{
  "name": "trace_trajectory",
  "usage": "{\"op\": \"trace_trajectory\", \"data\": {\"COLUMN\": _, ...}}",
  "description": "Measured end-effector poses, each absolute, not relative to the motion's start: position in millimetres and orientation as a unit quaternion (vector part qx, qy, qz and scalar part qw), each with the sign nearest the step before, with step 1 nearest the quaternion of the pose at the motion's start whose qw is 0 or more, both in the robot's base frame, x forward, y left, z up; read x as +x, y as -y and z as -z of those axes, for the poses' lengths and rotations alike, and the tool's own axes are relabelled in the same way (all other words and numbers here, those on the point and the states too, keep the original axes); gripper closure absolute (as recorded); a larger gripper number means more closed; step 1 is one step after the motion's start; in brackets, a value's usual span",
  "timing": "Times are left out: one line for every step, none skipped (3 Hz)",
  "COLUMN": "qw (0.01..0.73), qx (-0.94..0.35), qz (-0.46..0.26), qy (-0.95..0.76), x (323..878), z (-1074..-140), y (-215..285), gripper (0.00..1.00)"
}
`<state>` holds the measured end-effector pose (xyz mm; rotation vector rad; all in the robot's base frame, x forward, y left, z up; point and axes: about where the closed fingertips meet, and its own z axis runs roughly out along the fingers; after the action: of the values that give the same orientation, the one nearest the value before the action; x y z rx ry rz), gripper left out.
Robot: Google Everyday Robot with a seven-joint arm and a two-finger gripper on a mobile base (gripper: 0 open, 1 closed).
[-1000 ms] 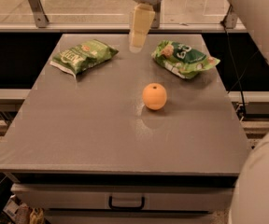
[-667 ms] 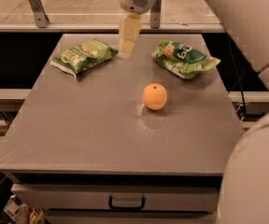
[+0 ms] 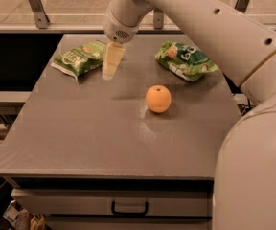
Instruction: Pick green jalapeno chip bag
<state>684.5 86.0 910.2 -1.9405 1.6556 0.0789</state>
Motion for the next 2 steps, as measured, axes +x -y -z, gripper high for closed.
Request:
{"op": "trace_trajectory", "data": {"qw": 0.322, "qx": -0.722, "qz": -0.055, "qy": -0.609, "x": 706.0, "z": -887.8, "y": -113.6, "gripper": 0.00}}
{"op": "trace_trajectory", "data": {"qw": 0.357, "qx": -0.707, "qz": -0.082, "qy": -0.606, "x": 728.9, "z": -874.3, "y": -135.1, "gripper": 0.00}}
